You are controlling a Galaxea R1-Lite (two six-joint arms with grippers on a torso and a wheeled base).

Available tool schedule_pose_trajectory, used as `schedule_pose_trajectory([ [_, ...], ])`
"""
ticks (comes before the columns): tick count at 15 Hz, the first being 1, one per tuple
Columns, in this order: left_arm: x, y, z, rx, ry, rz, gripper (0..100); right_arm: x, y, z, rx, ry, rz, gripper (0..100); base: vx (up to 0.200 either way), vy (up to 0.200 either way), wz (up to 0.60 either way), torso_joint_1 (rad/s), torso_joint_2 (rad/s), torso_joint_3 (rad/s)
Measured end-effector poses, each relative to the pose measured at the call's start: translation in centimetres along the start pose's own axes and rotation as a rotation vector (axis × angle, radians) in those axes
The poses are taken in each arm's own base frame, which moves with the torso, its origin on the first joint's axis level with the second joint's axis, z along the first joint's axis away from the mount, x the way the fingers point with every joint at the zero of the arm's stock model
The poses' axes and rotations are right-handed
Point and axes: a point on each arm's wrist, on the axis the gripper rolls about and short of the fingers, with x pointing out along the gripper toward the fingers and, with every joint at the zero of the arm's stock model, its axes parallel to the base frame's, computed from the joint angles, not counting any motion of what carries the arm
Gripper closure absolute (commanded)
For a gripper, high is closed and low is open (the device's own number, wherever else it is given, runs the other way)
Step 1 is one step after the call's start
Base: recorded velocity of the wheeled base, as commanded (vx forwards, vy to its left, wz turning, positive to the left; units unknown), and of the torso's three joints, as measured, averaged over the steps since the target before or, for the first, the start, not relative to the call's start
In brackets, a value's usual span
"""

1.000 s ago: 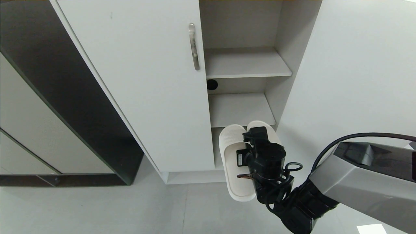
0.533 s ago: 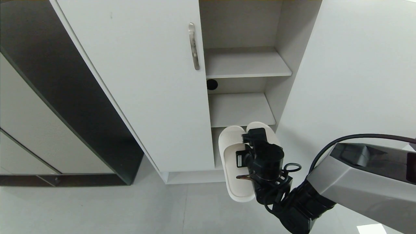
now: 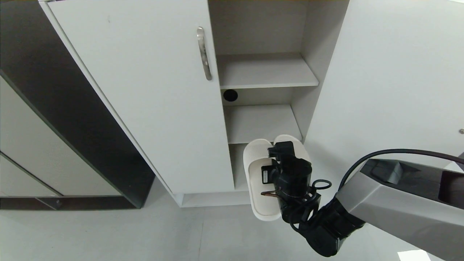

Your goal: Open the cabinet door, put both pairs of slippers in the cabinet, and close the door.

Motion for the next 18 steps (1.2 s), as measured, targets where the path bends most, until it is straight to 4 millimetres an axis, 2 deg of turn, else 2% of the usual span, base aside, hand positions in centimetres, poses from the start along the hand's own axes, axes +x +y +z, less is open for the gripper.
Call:
schedule_pose_trajectory([
  [7,0.0,0.0,0.0,-0.001,0.000,0.000,100,2.7,1.2,0.6,-0.003,0.005,-0.012,100,0.000,0.000,0.00,0.000,0.00,0.000],
  [10,0.0,0.0,0.0,-0.001,0.001,0.001,100,3.1,1.5,0.0,-0.005,0.008,-0.012,100,0.200,0.000,0.00,-0.002,0.00,0.001],
  [18,0.0,0.0,0.0,-0.002,0.000,0.002,100,4.0,0.6,0.0,-0.003,0.002,-0.041,100,0.200,0.000,0.00,0.003,0.00,0.002],
])
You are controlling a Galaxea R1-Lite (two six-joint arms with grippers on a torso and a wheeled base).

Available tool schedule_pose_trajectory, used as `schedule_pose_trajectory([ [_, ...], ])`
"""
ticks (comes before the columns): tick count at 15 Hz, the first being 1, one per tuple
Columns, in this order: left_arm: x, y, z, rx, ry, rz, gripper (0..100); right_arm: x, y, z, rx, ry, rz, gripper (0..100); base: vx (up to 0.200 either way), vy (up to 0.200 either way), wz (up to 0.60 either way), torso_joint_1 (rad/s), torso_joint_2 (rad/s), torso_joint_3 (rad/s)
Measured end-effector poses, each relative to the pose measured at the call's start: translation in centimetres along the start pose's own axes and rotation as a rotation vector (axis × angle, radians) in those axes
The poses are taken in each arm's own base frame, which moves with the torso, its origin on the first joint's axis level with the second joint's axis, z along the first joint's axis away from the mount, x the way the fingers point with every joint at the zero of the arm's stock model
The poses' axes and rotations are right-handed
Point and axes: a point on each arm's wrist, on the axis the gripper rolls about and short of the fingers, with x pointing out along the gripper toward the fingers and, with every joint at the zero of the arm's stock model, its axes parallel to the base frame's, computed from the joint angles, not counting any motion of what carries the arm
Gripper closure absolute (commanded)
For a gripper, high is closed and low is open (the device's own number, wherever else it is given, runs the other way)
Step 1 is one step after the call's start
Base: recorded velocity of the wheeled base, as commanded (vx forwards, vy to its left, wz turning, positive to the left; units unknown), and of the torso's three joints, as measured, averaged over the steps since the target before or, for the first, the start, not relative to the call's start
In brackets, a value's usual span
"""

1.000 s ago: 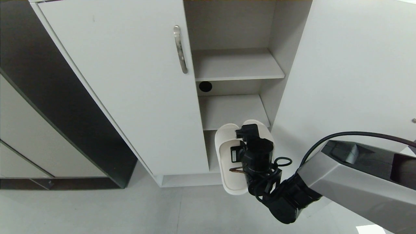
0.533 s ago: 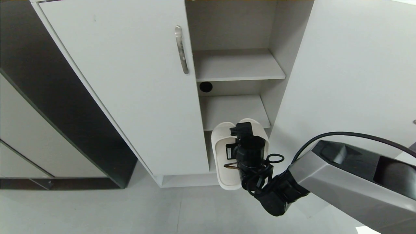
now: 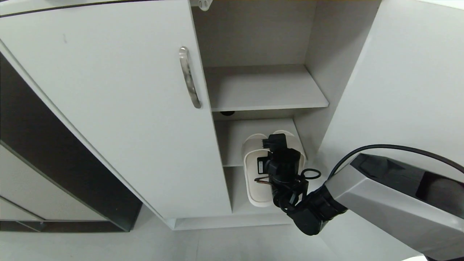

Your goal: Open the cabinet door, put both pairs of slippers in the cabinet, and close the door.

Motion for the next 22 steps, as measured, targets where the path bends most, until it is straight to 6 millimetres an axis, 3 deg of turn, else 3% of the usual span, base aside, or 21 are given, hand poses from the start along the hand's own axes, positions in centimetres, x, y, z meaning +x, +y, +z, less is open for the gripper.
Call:
schedule_pose_trajectory([
  [8,0.0,0.0,0.0,-0.014,0.000,0.018,100,0.8,1.2,0.2,0.006,-0.007,0.010,100,0.000,0.000,0.00,0.000,0.00,0.000],
  [18,0.0,0.0,0.0,-0.015,0.000,0.018,100,6.9,2.3,1.6,0.026,-0.036,-0.031,100,0.000,0.000,0.00,0.000,0.00,0.000],
  [22,0.0,0.0,0.0,-0.015,0.000,0.019,100,8.5,1.9,0.9,0.026,-0.037,-0.049,100,0.000,0.000,0.00,0.000,0.00,0.000],
])
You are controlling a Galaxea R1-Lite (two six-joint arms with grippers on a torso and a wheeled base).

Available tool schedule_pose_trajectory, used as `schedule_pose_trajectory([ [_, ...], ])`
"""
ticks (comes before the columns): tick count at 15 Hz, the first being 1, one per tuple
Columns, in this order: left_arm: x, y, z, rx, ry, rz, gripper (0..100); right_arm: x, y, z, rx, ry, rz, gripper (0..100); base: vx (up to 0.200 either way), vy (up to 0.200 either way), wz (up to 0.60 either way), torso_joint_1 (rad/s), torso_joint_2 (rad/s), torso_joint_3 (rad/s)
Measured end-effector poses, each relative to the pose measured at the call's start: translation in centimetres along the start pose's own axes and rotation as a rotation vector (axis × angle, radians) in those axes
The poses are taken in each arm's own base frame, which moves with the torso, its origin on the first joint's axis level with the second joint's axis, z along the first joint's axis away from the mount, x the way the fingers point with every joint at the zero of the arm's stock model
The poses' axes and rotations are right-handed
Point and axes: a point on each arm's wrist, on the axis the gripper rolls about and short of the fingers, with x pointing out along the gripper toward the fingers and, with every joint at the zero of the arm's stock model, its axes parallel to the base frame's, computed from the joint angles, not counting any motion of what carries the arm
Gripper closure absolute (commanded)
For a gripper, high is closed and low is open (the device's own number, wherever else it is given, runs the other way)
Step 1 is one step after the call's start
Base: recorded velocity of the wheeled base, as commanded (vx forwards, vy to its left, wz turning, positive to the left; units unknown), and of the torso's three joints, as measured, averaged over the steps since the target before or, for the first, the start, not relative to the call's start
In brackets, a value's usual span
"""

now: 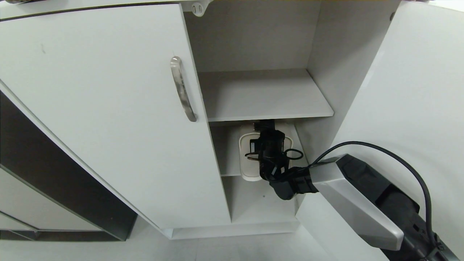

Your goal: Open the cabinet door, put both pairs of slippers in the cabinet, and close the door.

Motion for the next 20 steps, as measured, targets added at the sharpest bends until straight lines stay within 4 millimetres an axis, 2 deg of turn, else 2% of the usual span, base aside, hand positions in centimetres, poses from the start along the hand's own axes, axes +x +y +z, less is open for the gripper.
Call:
schedule_pose_trajectory([
  [8,0.0,0.0,0.0,0.000,0.000,0.000,100,0.4,-0.2,-1.0,-0.017,0.020,0.003,100,0.000,0.000,0.00,0.000,0.00,0.000],
  [9,0.0,0.0,0.0,0.000,0.000,0.000,100,0.4,-0.2,-1.0,-0.017,0.021,0.003,0,0.000,0.000,0.00,0.000,0.00,0.000],
  [15,0.0,0.0,0.0,0.000,0.000,0.000,100,-0.4,-0.4,-1.4,-0.040,0.051,0.000,0,0.000,0.000,0.00,0.000,0.00,0.000],
  [17,0.0,0.0,0.0,0.000,0.000,0.000,100,-1.7,-0.6,-1.1,-0.049,0.062,0.013,0,0.000,0.000,0.00,0.000,0.00,0.000],
  [20,0.0,0.0,0.0,0.000,0.000,0.000,100,-5.2,-1.0,-0.3,-0.058,0.073,0.050,0,0.000,0.000,0.00,0.000,0.00,0.000],
])
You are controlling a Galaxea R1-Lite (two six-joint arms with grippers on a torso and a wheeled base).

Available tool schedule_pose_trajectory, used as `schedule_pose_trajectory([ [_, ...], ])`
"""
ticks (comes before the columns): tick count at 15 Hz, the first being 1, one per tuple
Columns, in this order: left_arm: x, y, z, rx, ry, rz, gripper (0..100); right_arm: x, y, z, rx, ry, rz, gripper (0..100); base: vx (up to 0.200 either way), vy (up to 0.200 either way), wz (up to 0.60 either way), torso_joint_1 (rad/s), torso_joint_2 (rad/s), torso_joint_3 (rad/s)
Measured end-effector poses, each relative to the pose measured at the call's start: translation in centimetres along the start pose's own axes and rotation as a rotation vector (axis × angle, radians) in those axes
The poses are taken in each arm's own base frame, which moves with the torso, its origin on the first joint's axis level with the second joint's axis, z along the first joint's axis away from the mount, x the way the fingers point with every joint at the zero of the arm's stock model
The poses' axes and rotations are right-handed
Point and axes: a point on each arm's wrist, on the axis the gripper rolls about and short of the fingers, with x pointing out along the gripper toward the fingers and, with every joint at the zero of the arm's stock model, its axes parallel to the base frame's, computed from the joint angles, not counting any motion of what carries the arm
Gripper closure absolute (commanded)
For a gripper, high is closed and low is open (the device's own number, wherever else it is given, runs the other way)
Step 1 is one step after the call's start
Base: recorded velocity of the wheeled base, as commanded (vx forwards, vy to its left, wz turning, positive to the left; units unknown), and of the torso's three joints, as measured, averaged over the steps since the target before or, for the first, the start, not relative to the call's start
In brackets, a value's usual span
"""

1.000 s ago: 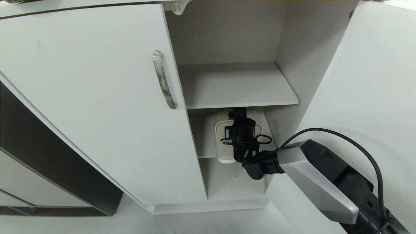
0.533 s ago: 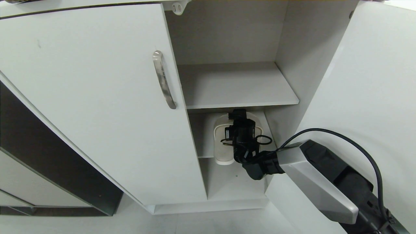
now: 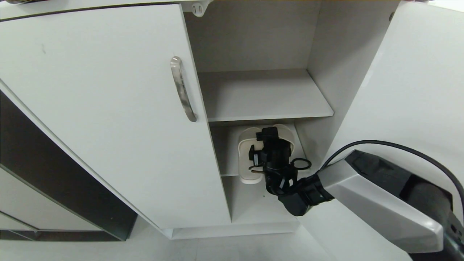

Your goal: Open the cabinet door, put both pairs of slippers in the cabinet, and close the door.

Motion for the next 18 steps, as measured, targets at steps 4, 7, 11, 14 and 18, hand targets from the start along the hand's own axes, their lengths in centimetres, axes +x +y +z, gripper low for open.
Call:
schedule_pose_trajectory([
  [4,0.0,0.0,0.0,0.000,0.000,0.001,100,-6.0,-1.1,0.0,-0.027,0.029,0.068,0,0.000,0.000,0.00,0.000,0.00,0.000],
  [7,0.0,0.0,0.0,0.000,0.000,0.000,100,-9.0,-2.1,0.5,-0.011,0.009,0.108,0,-0.200,0.000,0.00,0.004,0.00,0.004],
  [11,0.0,0.0,0.0,-0.001,0.000,0.001,100,-10.1,-2.8,0.7,-0.021,0.018,0.121,0,-0.200,0.000,0.00,0.000,0.01,0.004],
  [14,0.0,0.0,0.0,-0.001,-0.001,0.001,100,-10.9,-2.9,0.8,-0.026,0.022,0.136,0,-0.067,0.000,0.00,0.001,0.00,0.001],
  [18,0.0,0.0,0.0,-0.001,-0.001,0.001,100,-11.6,-3.1,1.2,-0.025,0.021,0.149,0,0.000,0.000,0.00,0.000,0.00,0.000],
])
